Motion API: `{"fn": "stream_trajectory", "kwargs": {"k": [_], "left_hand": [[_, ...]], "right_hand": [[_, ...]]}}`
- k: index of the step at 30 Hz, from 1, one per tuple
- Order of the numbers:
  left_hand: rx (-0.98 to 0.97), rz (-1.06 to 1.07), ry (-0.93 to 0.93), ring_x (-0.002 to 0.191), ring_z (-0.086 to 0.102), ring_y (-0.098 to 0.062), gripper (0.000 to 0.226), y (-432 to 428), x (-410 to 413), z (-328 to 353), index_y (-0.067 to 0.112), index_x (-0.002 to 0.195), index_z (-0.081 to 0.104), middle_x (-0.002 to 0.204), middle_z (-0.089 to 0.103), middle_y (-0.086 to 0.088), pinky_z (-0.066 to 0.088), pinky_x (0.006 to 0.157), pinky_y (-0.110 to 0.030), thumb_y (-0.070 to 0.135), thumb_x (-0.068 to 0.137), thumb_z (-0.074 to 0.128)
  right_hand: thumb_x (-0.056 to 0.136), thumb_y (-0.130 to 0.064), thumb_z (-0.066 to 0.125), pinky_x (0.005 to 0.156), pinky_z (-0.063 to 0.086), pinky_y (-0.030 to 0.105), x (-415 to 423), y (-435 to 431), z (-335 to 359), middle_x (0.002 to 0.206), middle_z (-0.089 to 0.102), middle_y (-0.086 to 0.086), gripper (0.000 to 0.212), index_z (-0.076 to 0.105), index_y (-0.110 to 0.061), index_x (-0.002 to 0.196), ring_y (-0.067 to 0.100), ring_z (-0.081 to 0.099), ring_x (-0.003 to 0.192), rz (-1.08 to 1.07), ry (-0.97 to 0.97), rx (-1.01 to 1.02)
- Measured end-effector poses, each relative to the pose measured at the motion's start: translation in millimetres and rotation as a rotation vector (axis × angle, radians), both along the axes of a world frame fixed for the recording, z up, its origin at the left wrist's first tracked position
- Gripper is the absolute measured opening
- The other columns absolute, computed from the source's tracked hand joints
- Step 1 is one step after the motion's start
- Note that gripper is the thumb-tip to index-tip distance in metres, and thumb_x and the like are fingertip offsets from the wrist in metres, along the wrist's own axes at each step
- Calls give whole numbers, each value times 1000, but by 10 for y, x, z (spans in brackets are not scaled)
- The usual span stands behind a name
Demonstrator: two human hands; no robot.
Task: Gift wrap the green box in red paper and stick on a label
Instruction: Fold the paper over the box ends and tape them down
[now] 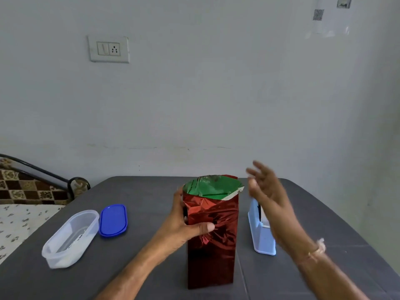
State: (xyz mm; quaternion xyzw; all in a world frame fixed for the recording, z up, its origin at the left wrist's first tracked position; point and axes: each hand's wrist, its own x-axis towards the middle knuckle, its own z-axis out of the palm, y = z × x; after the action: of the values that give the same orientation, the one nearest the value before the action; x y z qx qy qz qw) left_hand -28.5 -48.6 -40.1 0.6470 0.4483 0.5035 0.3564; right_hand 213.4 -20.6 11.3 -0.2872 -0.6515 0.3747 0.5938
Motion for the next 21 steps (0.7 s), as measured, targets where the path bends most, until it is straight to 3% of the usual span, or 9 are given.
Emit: {"fn": "stream_trajectory", "kwargs": {"k": [3, 7, 9, 12, 15, 18, 21], "left_hand": [[10, -7, -5, 124, 60, 1, 99, -12, -37, -9, 37, 145, 28, 135, 59, 14, 50, 94, -13, 18, 72, 93], [-16, -28, 17, 124, 61, 1, 99, 0, -46, -1, 44, 143, 28, 132, 62, 19, 52, 95, -17, 24, 72, 94], [-26, -31, 22, 125, 60, -1, 102, -14, -51, 21, 48, 144, 26, 134, 61, 19, 53, 97, -18, 30, 70, 95], [-48, -44, 35, 124, 61, -1, 101, -19, -51, 31, 44, 145, 26, 137, 60, 14, 53, 94, -15, 30, 72, 94], [-68, -60, 1, 123, 62, -1, 102, -24, -57, 28, 42, 148, 23, 139, 58, 10, 54, 92, -15, 26, 74, 92], [-56, -71, -3, 120, 61, 6, 100, -16, -48, 38, 40, 148, 21, 140, 57, 12, 51, 92, -11, 21, 78, 89], [-45, -76, -7, 119, 63, 4, 90, 4, -36, 29, 41, 143, 27, 136, 61, 11, 51, 90, -11, 16, 82, 87]], "right_hand": [[91, -24, 77, 94, 53, 28, -93, 80, 543, 128, 65, -15, 52, 56, -37, 137, 4, 59, 120, -49, -314, 208], [84, -35, 80, 98, 46, 34, -582, 289, 887, 128, 62, -17, 64, 51, -42, 141, 5, 53, 118, 13, -1109, 458], [85, -40, 77, 96, 46, 36, -819, 376, 919, 121, 66, -14, 48, 61, -38, 131, 7, 55, 111, 7, -1331, 554], [87, -33, 75, 87, 55, 39, -983, 497, 912, 96, 75, -12, 10, 77, -28, 95, 10, 66, 92, -17, -1223, 523], [90, -30, 73, 80, 53, 33, -981, 584, 822, 89, 75, -13, 4, 76, -29, 88, 8, 67, 88, -97, -1156, 431], [96, -30, 68, 77, 54, 34, -900, 517, 789, 86, 72, -13, 6, 72, -26, 92, 8, 66, 83, -185, -951, 374], [94, -67, 54, 69, 53, 34, -814, 276, 997, 67, 68, -6, 52, 68, -21, 75, 9, 63, 66, -223, -860, 318]]}}
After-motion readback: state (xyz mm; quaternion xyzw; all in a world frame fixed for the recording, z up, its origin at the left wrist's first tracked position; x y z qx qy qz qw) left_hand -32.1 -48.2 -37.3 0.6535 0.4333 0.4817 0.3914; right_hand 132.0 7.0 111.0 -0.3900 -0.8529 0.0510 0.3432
